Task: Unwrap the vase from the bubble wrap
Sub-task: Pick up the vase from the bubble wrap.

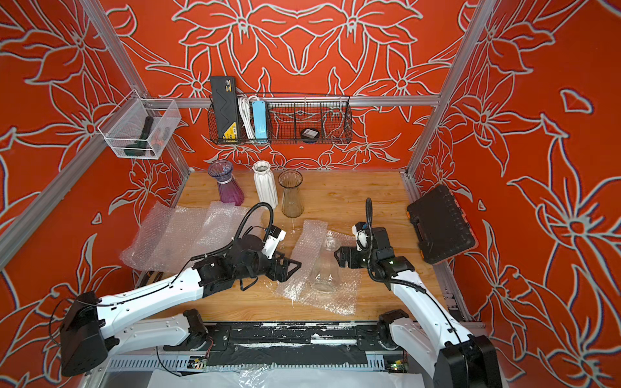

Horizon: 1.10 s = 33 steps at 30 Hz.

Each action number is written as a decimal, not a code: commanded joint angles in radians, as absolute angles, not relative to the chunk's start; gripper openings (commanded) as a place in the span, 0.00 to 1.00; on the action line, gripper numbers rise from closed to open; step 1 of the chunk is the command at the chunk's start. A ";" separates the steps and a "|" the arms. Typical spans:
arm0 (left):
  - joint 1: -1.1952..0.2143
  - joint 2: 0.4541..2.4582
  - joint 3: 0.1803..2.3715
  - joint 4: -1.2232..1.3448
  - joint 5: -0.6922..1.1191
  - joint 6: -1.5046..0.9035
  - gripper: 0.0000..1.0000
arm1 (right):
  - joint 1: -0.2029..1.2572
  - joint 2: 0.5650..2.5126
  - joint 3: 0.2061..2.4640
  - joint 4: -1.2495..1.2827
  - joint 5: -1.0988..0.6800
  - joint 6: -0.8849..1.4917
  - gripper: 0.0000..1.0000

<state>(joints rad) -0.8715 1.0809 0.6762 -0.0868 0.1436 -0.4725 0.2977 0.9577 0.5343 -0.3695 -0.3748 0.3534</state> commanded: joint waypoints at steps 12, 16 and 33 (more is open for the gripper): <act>-0.876 0.830 0.508 0.030 0.190 -0.513 0.87 | 0.379 1.223 0.711 -0.360 -0.381 0.362 0.98; -0.876 0.773 0.491 0.001 0.162 -0.497 0.87 | 0.402 1.327 0.753 -0.353 -0.368 0.364 0.98; -0.873 0.648 0.407 0.034 0.074 -0.522 0.87 | 0.540 1.634 1.024 -0.612 -0.070 0.260 0.95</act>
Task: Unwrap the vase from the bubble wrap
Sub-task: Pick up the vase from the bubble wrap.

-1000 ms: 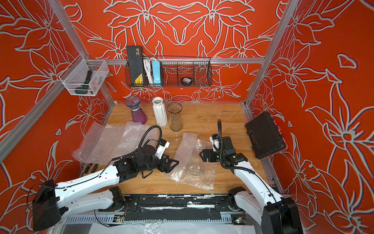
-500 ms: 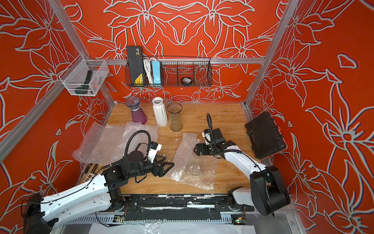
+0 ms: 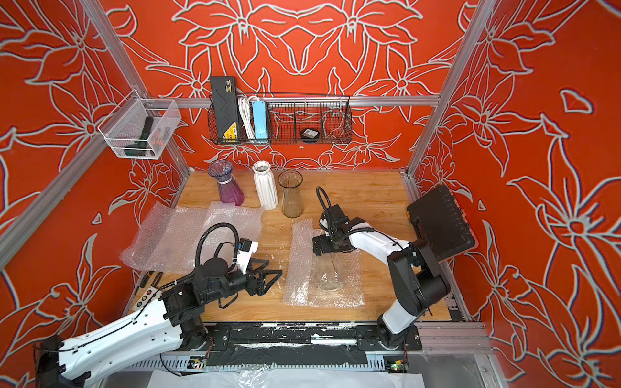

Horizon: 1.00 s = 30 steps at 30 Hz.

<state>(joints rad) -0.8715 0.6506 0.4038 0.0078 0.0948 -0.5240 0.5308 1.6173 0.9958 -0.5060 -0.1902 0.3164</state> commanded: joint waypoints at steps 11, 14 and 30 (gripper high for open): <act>-0.871 0.609 0.396 0.029 0.044 -0.513 0.86 | 0.543 1.697 1.063 -0.645 -0.009 0.246 0.79; -0.871 0.607 0.396 0.029 0.044 -0.513 0.86 | 0.544 1.728 1.079 -0.657 -0.001 0.239 0.76; -0.871 0.605 0.397 0.019 0.056 -0.518 0.86 | 0.544 1.462 1.033 -0.638 0.000 0.258 0.12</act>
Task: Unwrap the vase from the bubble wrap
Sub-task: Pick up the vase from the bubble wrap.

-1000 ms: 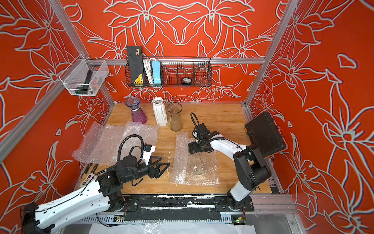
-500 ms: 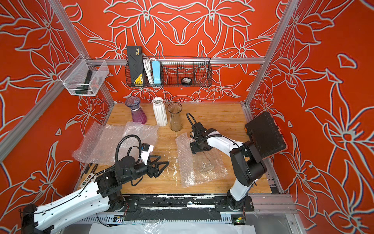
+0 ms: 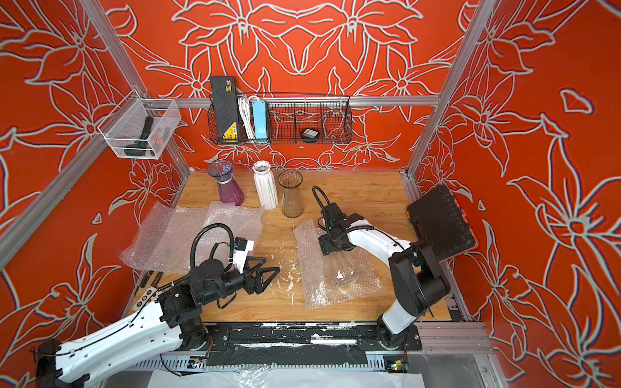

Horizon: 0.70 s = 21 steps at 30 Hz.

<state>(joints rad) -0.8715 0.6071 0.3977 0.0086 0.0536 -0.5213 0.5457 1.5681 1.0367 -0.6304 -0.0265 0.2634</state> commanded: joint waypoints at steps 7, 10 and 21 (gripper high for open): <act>-0.871 0.647 0.405 0.017 0.070 -0.519 0.86 | 0.544 1.261 0.986 -0.615 0.015 0.262 0.00; -0.871 0.653 0.407 0.012 0.067 -0.521 0.86 | 0.544 1.173 0.943 -0.570 0.022 0.256 0.00; -0.871 0.705 0.420 -0.012 0.055 -0.522 0.86 | 0.544 0.907 0.808 -0.333 -0.019 0.181 0.00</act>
